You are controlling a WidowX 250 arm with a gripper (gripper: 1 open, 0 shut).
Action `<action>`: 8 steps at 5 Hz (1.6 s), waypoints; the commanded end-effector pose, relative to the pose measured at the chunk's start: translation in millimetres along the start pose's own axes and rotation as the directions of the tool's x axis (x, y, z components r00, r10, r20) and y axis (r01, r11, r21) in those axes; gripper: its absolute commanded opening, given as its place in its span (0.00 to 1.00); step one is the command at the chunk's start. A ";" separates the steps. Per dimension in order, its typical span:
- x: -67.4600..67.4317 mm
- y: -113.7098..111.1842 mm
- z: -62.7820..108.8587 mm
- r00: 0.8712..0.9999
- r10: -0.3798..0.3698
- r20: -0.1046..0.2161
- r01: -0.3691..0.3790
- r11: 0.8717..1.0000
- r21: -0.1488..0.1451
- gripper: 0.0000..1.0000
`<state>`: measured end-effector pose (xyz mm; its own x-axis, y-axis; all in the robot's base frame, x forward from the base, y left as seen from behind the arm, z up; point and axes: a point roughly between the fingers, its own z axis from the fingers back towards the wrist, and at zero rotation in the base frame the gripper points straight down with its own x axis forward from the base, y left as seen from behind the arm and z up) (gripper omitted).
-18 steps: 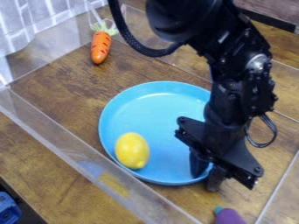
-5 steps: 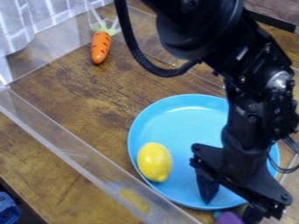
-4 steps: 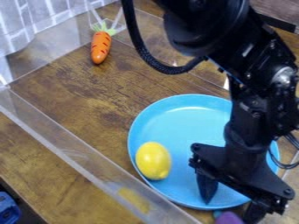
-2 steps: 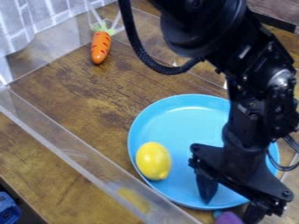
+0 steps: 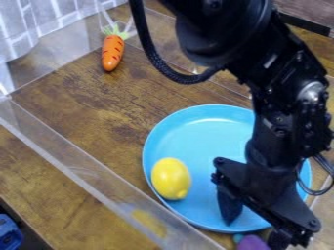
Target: Put the purple eggplant on the blue tray
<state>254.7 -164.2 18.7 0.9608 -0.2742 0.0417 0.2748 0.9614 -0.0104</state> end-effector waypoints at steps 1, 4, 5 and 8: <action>-7.5 23.4 -1.1 0.996 0.084 -0.020 -0.083 0.996 0.021 1.00; 7.1 51.9 -1.6 0.988 0.151 -0.013 -0.151 0.988 0.043 1.00; 19.8 52.2 -2.1 0.996 0.088 -0.012 -0.088 0.995 0.041 1.00; 38.3 54.0 -2.8 0.998 0.068 0.005 -0.068 0.997 0.034 1.00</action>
<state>302.2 -132.6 19.6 0.9760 -0.2126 0.0479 0.2120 0.9771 0.0171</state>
